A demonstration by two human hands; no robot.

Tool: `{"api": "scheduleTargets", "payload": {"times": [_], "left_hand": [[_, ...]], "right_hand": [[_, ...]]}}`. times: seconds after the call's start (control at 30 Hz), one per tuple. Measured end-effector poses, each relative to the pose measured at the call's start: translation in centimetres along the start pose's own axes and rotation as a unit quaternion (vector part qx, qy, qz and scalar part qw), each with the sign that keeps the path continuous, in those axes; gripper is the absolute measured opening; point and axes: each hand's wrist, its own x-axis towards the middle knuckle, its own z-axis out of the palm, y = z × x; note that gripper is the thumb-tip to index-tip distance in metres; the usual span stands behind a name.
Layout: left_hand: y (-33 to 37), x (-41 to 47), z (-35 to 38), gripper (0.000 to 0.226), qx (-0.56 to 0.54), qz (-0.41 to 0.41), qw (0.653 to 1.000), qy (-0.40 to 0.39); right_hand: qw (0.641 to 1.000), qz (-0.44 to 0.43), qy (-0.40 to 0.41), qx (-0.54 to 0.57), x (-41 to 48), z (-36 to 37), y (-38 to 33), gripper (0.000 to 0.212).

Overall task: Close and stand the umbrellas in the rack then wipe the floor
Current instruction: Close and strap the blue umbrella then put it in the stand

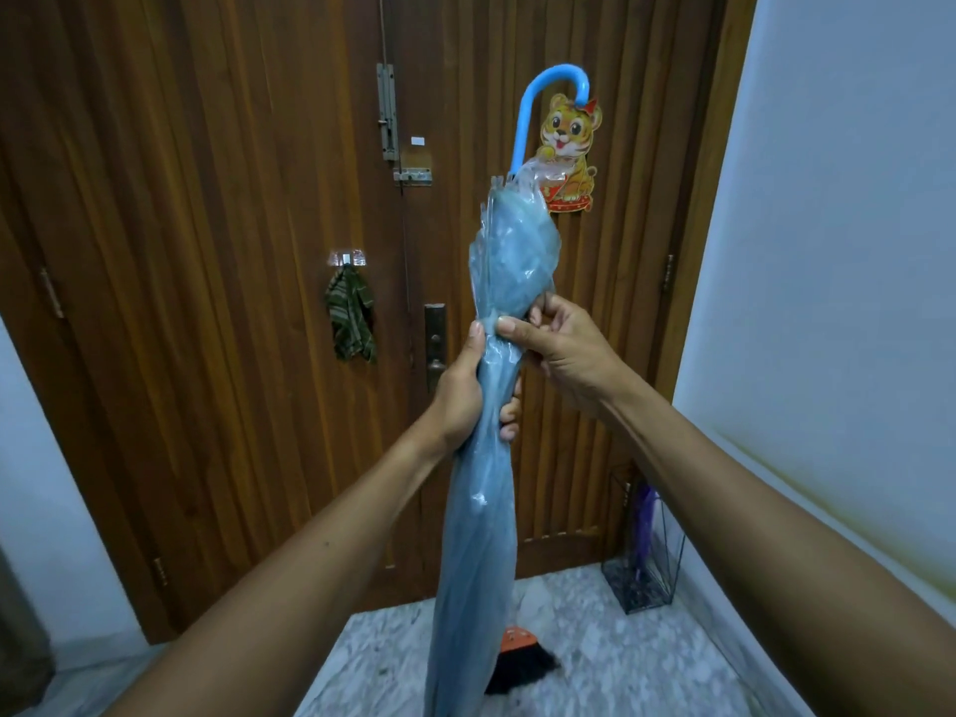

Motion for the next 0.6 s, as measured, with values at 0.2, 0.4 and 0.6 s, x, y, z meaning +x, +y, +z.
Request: {"api": "scheduleTargets", "payload": {"times": [0.2,0.4,0.6], "left_hand": [[-0.8,1.0,-2.0,0.079,-0.003,-0.013,0.998,-0.057],[-1.6,1.7,-3.1,0.08,-0.033,-0.044,0.992,-0.111],[-3.1,3.2,-2.7,0.082,-0.034,-0.052,0.993,-0.105]], "right_hand": [[0.997,0.056,0.005,-0.046,-0.6,0.0,0.3,0.035],[0.996,0.068,0.03,-0.052,-0.8,0.0,0.8,0.033],[0.991,0.025,0.079,-0.101,-0.7,-0.7,1.6,0.029]]}}
